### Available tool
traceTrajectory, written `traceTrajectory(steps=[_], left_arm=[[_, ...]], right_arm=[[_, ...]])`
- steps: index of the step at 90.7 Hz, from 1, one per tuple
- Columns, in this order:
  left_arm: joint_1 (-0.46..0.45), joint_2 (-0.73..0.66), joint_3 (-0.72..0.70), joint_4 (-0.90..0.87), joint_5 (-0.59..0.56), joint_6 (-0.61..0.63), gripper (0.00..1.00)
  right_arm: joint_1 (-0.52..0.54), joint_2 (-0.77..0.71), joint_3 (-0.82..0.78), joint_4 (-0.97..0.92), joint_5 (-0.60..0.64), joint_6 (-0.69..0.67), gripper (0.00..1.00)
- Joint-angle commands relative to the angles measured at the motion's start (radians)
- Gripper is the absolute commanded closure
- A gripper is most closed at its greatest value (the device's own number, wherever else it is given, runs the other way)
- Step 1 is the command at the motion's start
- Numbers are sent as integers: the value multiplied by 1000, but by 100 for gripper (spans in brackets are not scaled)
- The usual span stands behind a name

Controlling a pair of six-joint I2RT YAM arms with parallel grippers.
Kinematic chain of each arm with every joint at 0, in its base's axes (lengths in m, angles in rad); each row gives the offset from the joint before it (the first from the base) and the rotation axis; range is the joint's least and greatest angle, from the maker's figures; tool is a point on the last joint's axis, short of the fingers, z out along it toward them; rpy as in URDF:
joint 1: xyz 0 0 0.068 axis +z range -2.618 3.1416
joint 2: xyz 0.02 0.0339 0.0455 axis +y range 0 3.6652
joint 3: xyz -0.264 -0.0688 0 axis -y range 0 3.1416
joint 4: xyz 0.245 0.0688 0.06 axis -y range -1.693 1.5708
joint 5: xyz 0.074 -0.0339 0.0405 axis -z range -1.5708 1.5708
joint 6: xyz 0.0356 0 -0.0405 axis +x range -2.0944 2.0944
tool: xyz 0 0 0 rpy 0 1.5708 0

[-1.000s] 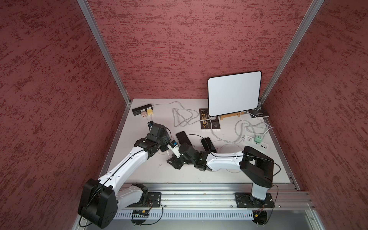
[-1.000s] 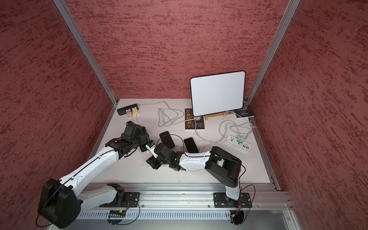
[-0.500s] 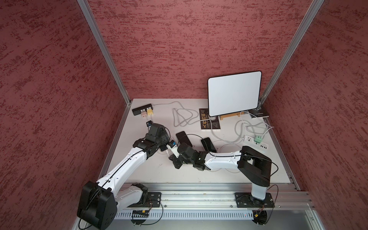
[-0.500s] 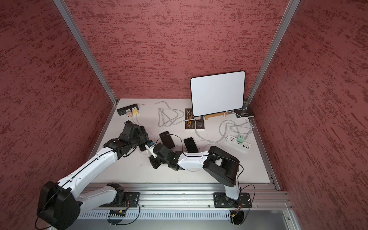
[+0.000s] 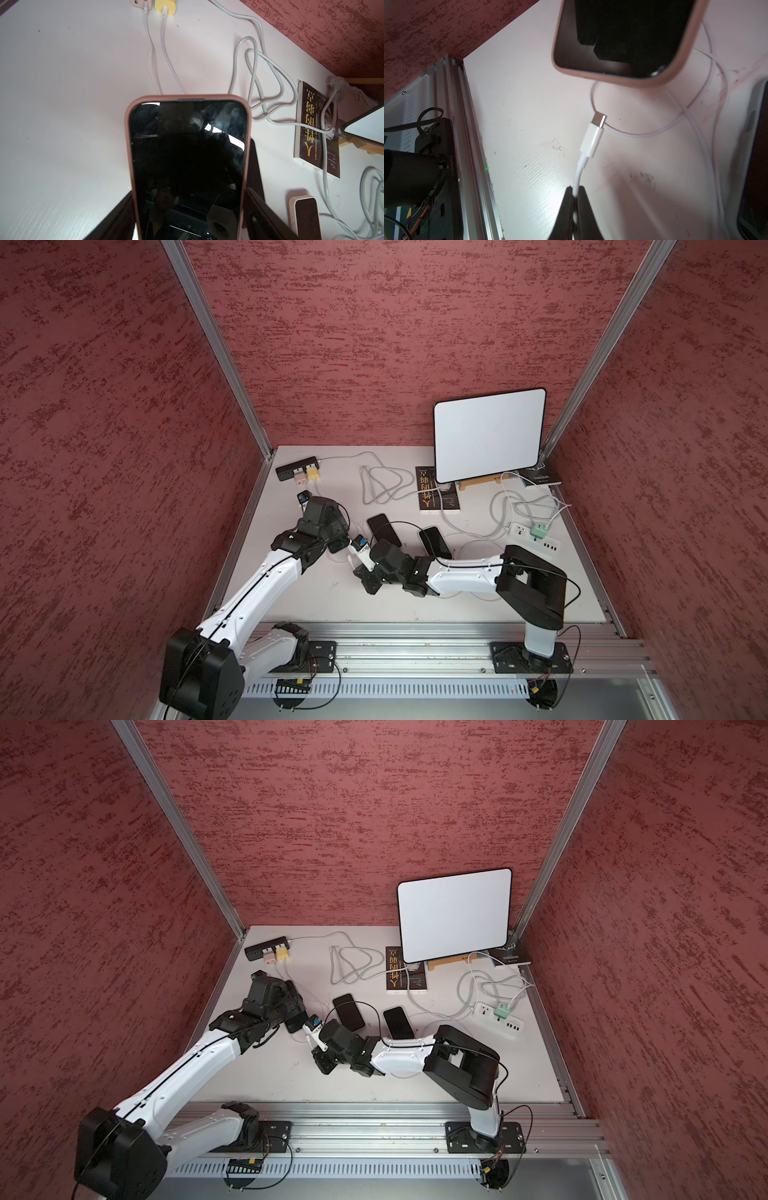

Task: Unplug the charging cable from the phone
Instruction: Remove the charging cable from the phone.

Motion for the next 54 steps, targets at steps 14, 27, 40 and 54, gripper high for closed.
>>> traceTrajectory(steps=[14,27,40,54], left_arm=[[32,-28,13,-28,-35,23,89],[46,-12,2,-48,-33,20,89],[64,23,-13,-52,-19,17,88],[88,67,-51,-32,20,-1,87]], right_arm=[[12,31,34,-61,8,12,85],[10,24,29,-65,6,16,79],[9,7,16,-62,16,24,68],[8,-26,-2,-63,36,36,47]])
